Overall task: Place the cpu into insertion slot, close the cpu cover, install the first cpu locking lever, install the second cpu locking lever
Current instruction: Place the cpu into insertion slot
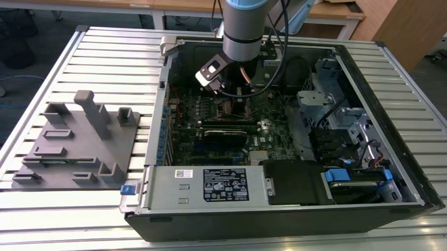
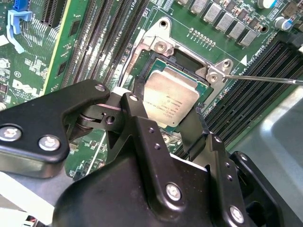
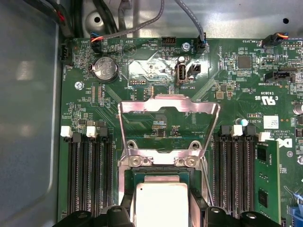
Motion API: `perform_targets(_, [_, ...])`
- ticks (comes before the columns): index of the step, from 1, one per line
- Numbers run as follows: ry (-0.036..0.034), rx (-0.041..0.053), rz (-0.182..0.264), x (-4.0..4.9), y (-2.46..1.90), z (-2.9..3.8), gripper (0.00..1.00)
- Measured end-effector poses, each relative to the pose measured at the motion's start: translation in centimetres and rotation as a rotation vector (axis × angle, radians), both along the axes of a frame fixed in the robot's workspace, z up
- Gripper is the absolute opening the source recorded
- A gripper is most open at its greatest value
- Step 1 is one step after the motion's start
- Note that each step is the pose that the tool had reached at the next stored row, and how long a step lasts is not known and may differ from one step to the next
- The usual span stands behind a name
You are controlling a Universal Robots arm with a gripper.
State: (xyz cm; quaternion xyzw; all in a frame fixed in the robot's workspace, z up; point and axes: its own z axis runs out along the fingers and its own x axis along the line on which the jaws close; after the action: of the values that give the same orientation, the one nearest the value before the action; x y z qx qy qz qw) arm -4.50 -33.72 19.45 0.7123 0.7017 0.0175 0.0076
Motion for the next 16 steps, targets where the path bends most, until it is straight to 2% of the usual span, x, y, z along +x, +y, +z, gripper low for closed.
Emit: perform_targets(16, [0.0000,0.0000,-0.002,-0.01,-0.11,-0.26,0.54])
